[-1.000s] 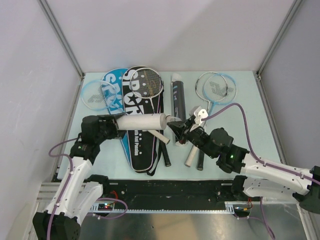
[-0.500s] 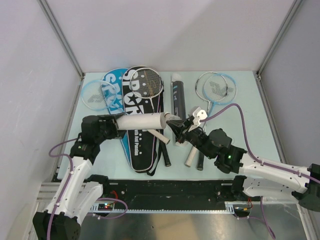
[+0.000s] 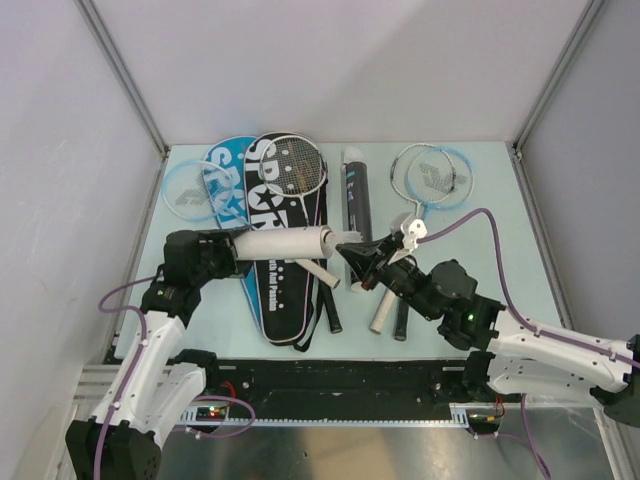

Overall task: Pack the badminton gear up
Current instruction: Place the shuttlecock at the shuttle tube.

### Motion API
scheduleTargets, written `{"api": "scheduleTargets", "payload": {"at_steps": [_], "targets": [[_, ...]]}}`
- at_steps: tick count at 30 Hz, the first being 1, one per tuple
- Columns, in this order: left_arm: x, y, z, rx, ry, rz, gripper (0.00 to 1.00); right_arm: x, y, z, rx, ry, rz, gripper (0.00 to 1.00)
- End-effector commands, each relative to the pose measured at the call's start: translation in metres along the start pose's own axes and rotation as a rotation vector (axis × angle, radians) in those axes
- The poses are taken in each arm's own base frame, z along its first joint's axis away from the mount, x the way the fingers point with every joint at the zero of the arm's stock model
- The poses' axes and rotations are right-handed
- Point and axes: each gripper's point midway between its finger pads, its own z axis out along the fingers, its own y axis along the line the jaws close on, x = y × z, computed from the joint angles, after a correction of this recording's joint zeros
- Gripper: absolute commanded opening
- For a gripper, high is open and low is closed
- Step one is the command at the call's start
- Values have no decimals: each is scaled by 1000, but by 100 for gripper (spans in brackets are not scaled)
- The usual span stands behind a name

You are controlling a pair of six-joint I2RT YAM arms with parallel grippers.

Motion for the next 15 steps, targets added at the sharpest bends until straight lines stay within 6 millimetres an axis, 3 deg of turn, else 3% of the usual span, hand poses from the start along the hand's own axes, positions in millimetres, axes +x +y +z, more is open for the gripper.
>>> {"api": "scheduleTargets", "payload": {"at_steps": [1, 15], "targets": [[8, -21, -6, 64, 34, 18, 41, -4, 4, -3, -9, -3, 29, 0], [20, -24, -12, 69, 93, 38, 38, 24, 5, 24, -55, 42, 75, 0]]}}
